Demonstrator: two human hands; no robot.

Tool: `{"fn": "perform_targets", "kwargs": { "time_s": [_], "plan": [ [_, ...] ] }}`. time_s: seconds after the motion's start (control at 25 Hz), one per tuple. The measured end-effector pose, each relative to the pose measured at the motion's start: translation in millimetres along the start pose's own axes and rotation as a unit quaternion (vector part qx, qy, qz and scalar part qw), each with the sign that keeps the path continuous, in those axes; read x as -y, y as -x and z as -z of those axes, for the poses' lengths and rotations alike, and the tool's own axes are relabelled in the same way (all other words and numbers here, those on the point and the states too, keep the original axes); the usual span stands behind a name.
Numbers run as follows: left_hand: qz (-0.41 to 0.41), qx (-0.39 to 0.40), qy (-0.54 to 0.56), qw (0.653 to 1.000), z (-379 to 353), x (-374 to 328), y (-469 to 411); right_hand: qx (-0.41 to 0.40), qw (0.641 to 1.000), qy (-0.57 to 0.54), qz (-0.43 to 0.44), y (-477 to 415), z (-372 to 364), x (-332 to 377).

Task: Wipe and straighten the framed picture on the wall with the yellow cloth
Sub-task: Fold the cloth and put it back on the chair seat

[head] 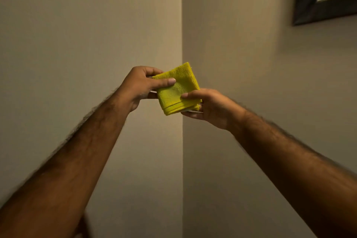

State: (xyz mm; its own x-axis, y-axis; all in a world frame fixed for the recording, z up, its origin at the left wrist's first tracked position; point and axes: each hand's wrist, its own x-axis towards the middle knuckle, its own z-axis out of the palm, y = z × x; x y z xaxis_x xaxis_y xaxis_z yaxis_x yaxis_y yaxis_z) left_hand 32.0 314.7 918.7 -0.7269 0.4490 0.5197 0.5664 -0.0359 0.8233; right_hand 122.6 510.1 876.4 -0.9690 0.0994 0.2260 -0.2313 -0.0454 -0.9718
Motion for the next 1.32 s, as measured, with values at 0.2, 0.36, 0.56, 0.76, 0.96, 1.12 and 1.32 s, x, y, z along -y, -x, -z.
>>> {"fn": "perform_targets", "kwargs": {
  "time_s": [0.2,0.36,0.56,0.76,0.96,1.12,1.32],
  "plan": [
    [0.148,-0.048,0.085,0.984,59.2,115.1,57.3,0.046,0.995,-0.029,-0.086,-37.3,-50.7,-109.3],
    [0.272,-0.114,0.143,0.945,92.7,231.2,134.4,0.071,0.98,-0.016,-0.186,-54.8,-90.7,-219.3],
    [0.371,-0.183,0.171,0.894,95.8,338.9,219.6,0.107,0.945,-0.002,-0.31,-53.2,-134.2,-352.6],
    [0.469,-0.244,0.158,0.834,107.0,441.5,311.8,0.105,0.898,-0.013,-0.427,-32.0,-181.6,-496.1],
    [0.567,-0.246,0.139,0.774,109.2,538.7,403.3,0.106,0.844,-0.006,-0.526,3.9,-218.9,-628.5],
    [0.623,-0.276,0.117,0.722,99.5,617.0,474.8,0.08,0.825,0.014,-0.56,38.8,-231.2,-725.6],
    [0.695,-0.254,0.079,0.668,70.6,715.2,564.1,0.024,0.796,0.022,-0.605,99.1,-234.0,-833.1]
  ]
}}
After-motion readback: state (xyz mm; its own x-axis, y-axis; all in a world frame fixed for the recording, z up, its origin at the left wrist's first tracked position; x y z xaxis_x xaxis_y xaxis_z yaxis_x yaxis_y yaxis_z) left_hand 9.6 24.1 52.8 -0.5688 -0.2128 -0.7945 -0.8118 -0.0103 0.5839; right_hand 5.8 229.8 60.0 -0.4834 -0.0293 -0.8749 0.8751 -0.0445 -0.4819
